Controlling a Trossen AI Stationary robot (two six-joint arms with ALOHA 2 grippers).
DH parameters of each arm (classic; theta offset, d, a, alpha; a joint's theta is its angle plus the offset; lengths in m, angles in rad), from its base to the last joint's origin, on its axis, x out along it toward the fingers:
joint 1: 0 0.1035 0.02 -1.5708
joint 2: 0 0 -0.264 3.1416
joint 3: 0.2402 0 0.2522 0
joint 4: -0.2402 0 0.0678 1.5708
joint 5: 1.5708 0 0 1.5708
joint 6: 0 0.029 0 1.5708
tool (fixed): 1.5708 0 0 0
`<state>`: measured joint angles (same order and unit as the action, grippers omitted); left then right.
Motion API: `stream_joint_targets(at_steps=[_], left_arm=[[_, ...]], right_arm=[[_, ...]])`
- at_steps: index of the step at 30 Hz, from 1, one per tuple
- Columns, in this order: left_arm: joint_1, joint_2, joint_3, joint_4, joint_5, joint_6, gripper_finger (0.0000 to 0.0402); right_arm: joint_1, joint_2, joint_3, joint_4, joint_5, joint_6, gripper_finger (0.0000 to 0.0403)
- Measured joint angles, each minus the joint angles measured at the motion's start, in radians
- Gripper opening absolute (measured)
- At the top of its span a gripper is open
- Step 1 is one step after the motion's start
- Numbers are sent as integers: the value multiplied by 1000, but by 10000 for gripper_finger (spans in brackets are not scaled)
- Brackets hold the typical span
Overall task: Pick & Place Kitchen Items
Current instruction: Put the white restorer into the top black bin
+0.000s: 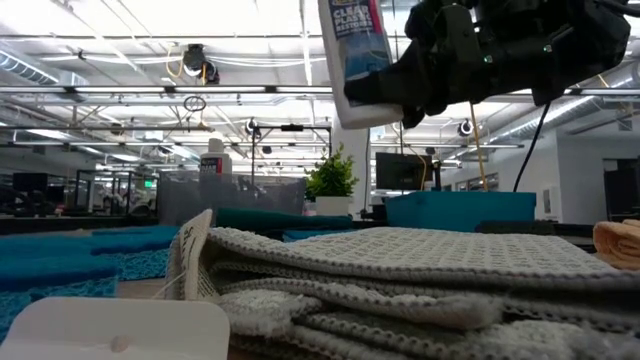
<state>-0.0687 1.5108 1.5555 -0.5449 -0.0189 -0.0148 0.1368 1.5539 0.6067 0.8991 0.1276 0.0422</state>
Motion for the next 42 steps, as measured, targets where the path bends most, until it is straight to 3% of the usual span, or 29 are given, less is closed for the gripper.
stream_joint_targets(at_steps=[12, 26, 30, 33, 36, 42], left_arm=[[21, 97, 5, -11, 43, -11, 301], [29, 91, 5, 8, 45, -18, 245], [29, 91, 5, 10, 45, -27, 216], [28, 91, 5, 10, 49, -47, 168], [28, 91, 5, 4, 50, -43, 114], [29, 81, 4, -13, 44, -38, 114]], right_arm=[[0, 0, 0, -2, 2, 2, 81], [0, 0, 0, -15, 2, 2, 82], [0, 0, 0, -15, 3, 3, 82], [0, 0, 0, -14, 5, 3, 85], [0, 0, 0, -17, 6, 5, 99], [0, -1, 0, -6, 25, 28, 161]])
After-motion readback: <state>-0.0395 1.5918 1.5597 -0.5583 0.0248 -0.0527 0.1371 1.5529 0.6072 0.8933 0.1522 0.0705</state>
